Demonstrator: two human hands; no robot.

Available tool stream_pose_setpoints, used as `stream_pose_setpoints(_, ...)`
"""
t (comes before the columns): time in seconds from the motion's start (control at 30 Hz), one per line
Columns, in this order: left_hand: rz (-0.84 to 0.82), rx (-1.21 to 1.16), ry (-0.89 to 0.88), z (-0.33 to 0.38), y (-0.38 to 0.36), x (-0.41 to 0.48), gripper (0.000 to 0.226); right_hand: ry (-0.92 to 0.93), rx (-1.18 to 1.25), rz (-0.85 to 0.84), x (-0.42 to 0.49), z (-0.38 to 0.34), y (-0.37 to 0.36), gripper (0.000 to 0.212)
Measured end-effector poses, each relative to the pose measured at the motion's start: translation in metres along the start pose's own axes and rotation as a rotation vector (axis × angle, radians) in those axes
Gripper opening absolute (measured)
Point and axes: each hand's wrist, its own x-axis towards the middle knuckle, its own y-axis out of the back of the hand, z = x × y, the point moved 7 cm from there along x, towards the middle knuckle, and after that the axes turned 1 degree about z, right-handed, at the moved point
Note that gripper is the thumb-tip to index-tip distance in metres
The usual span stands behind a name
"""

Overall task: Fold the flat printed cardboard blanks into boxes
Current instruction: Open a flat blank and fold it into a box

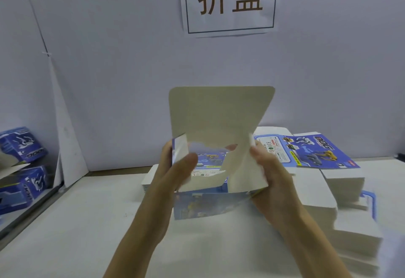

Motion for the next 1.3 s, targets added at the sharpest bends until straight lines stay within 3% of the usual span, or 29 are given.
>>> stream_pose_setpoints(0.17,0.069,0.268,-0.023,0.002,0.007,-0.001,0.042,-0.027,-0.142,-0.016,0.000,0.006,-0.002,0.046)
stream_pose_setpoints(0.53,0.070,0.372,-0.041,0.008,0.012,-0.004,0.050,0.080,-0.325,-0.023,0.001,-0.004,-0.004,0.056)
stream_pose_setpoints(0.63,0.107,0.357,-0.102,0.011,0.008,-0.001,0.048,0.113,-0.327,0.088,0.001,-0.005,0.001,0.053)
stream_pose_setpoints(0.73,0.355,0.271,-0.297,0.023,0.012,-0.007,0.040,0.108,-0.164,0.324,0.000,-0.003,0.017,0.034)
stream_pose_setpoints(0.77,0.387,0.316,-0.384,0.029,0.008,-0.013,0.043,0.093,-0.104,0.399,-0.002,-0.001,0.022,0.024)
stream_pose_setpoints(0.83,0.268,0.471,-0.503,0.035,-0.007,-0.018,0.065,0.043,-0.029,0.484,-0.004,0.002,0.029,0.008)
stream_pose_setpoints(0.9,0.113,0.711,-0.543,0.031,-0.025,-0.020,0.105,0.002,-0.046,0.519,-0.004,0.004,0.032,0.011)
stream_pose_setpoints(0.97,0.108,1.050,-0.610,0.027,-0.033,-0.021,0.131,-0.031,-0.098,0.500,-0.002,0.004,0.031,0.018)
stream_pose_setpoints(1.07,0.194,1.239,-0.629,0.029,-0.032,-0.019,0.135,-0.078,-0.212,0.429,0.000,0.002,0.027,0.028)
stream_pose_setpoints(1.3,0.183,1.178,-0.599,0.033,-0.023,-0.019,0.129,0.079,-0.572,0.319,-0.004,-0.032,0.031,0.019)
